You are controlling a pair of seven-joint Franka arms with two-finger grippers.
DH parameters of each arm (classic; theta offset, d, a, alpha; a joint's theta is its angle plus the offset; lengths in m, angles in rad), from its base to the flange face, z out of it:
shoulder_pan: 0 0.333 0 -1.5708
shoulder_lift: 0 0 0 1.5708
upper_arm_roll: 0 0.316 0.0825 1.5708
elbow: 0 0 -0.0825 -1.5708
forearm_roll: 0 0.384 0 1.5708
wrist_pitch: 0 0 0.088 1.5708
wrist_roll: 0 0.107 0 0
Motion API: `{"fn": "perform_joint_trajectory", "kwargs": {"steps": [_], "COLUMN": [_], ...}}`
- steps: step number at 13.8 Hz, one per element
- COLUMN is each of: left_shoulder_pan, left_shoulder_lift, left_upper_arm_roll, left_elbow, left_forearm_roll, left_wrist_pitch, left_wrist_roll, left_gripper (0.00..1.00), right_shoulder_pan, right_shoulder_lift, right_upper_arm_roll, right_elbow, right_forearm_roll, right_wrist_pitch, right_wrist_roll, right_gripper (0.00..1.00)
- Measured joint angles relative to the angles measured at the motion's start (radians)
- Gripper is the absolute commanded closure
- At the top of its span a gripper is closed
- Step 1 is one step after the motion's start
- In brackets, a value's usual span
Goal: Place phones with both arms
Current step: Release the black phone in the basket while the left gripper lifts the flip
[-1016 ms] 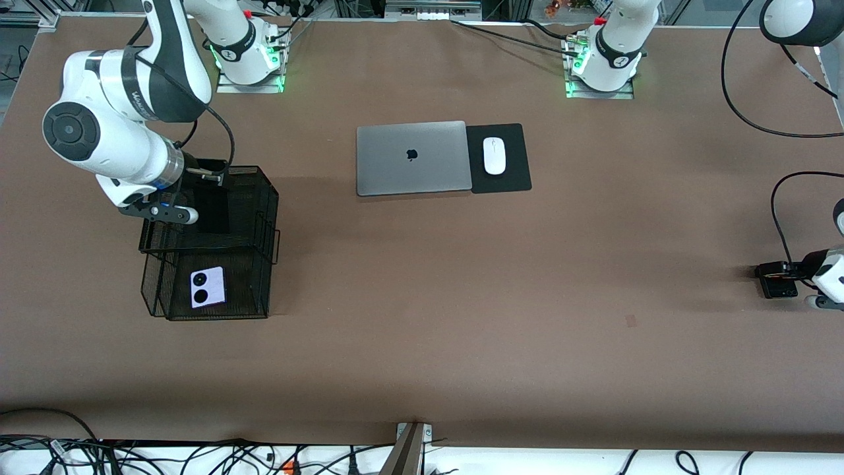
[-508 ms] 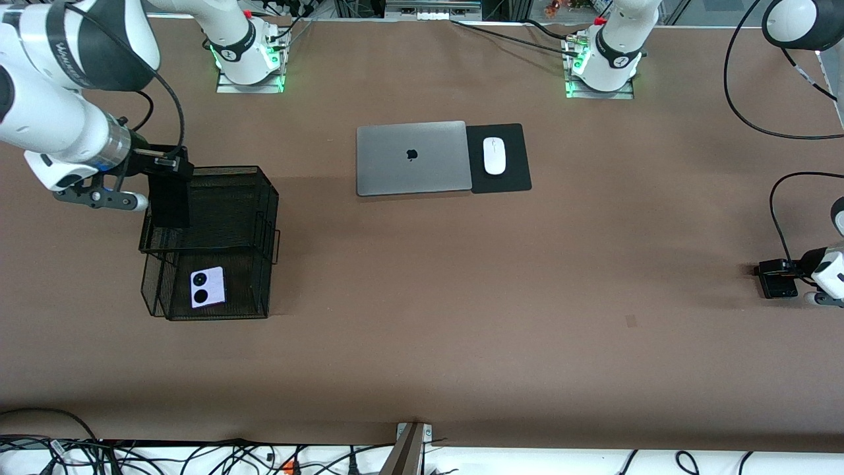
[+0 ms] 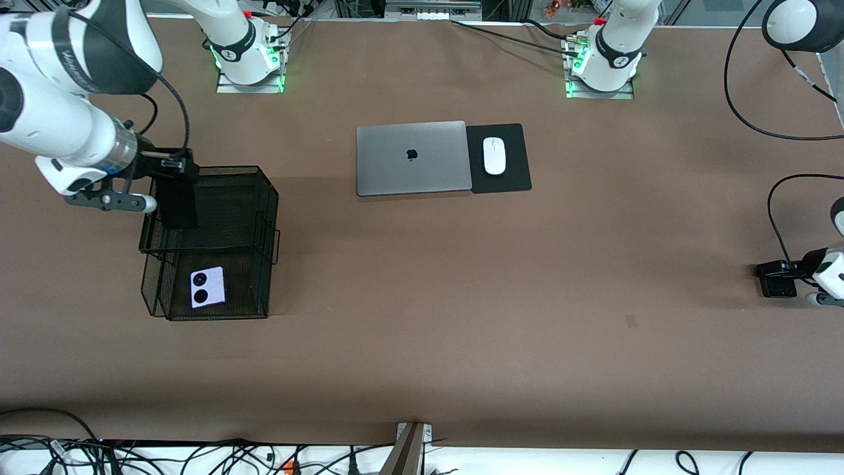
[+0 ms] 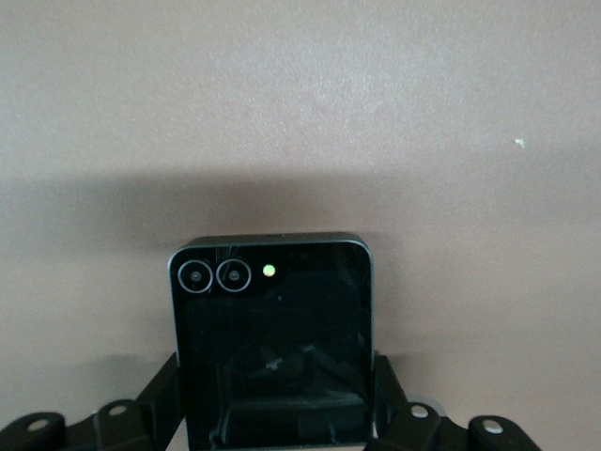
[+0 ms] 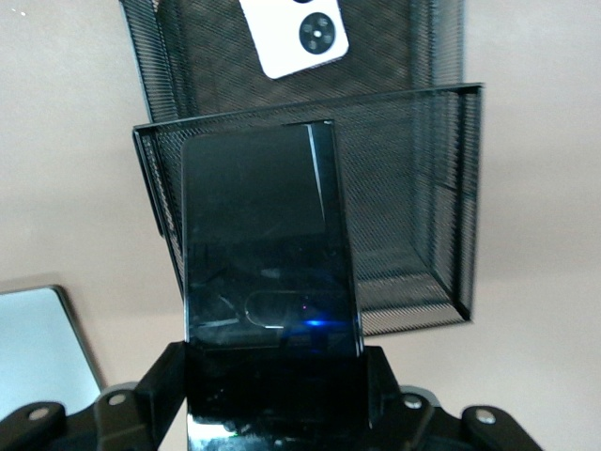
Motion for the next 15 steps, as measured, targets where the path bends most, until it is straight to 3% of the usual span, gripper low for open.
{"fn": "perform_joint_trajectory", "kwargs": {"steps": [2,6,8,9,13,14,15], "left_shoulder_pan": [0.000,-0.004,-0.024,-0.050,-0.254,-0.314,-0.366], "left_shoulder_lift": [0.000,-0.023,-0.088,-0.135,-0.325,-0.347,-0.356], "left_upper_arm_roll": [0.000,-0.020,-0.043,-0.050,-0.074,-0.091,-0.111], "left_elbow": [0.001,0.030,0.048,0.054,0.056,0.052,0.048], "left_forearm_roll": [0.000,0.000,0.000,-0.001,-0.011,-0.015,-0.029], "left_wrist_pitch": [0.000,-0.020,-0.123,-0.171,-0.314,-0.325,-0.330], "left_wrist_roll": [0.000,0.000,-0.001,-0.008,-0.143,-0.198,-0.252], "left_gripper": [0.83,0.83,0.82,0.73,0.76,0.76,0.76], "right_shoulder_pan": [-0.058,-0.066,-0.066,-0.066,-0.067,-0.067,-0.068], "right_shoulder_lift": [-0.013,-0.014,-0.013,-0.012,0.010,0.019,0.026], "right_upper_arm_roll": [0.077,0.107,0.120,0.124,0.127,0.128,0.128], "right_elbow": [-0.112,-0.248,-0.266,-0.273,-0.301,-0.307,-0.308], "right_forearm_roll": [0.000,0.000,0.000,0.000,0.000,0.000,0.000], "right_wrist_pitch": [0.145,0.318,0.335,0.347,0.429,0.447,0.458], "right_wrist_roll": [0.021,0.043,0.059,0.064,0.067,0.067,0.067], "right_gripper": [0.57,0.57,0.57,0.57,0.56,0.51,0.29]}}
